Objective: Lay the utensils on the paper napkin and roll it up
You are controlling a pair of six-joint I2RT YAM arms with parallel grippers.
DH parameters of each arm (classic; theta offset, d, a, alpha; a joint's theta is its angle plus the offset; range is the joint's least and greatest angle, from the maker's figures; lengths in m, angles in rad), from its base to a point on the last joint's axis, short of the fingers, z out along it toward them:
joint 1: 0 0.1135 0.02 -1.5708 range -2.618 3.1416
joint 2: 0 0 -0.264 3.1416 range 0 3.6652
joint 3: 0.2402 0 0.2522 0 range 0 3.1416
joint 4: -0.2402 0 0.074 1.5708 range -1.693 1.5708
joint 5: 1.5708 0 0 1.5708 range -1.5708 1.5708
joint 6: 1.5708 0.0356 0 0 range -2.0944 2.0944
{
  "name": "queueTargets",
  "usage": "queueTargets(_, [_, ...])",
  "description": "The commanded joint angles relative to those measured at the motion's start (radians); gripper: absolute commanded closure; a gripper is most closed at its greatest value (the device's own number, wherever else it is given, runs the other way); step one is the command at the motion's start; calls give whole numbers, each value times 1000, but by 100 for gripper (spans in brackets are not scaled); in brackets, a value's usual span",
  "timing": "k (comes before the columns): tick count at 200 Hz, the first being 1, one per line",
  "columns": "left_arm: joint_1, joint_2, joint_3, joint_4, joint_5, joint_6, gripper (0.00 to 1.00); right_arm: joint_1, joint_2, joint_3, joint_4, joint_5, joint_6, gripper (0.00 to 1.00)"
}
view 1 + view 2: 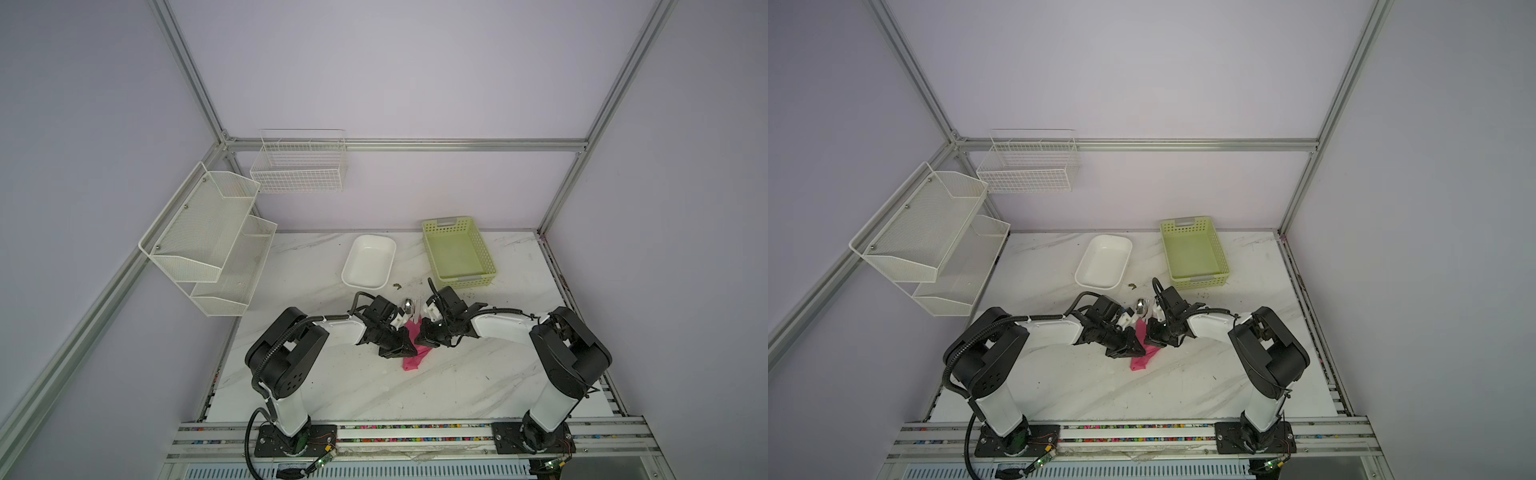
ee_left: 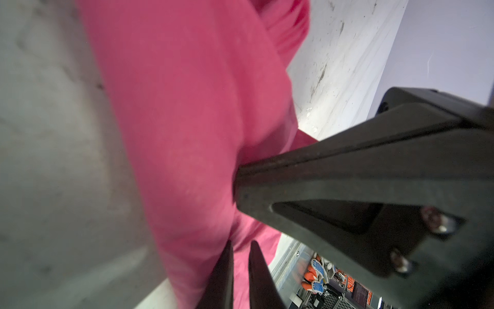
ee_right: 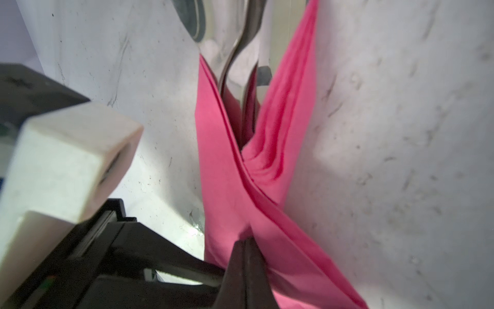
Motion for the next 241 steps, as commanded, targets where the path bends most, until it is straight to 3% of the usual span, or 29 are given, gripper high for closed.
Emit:
queueTargets(1, [-3,60,-23,-168,-96,13,85,1,22,-32,-62,28,-8,100])
queueTargets(91, [-2,64,-27,-166,-96,12,85,-1,-51,2,-105,51,7,100])
queueTargets(192, [-2,52,-15,-164,-82,14,85,-1,76,-62,11,12,1,100])
queueTargets(241, [-3,3,12,-188,-68,21,82,-1,105,-74,-14,47,-14,100])
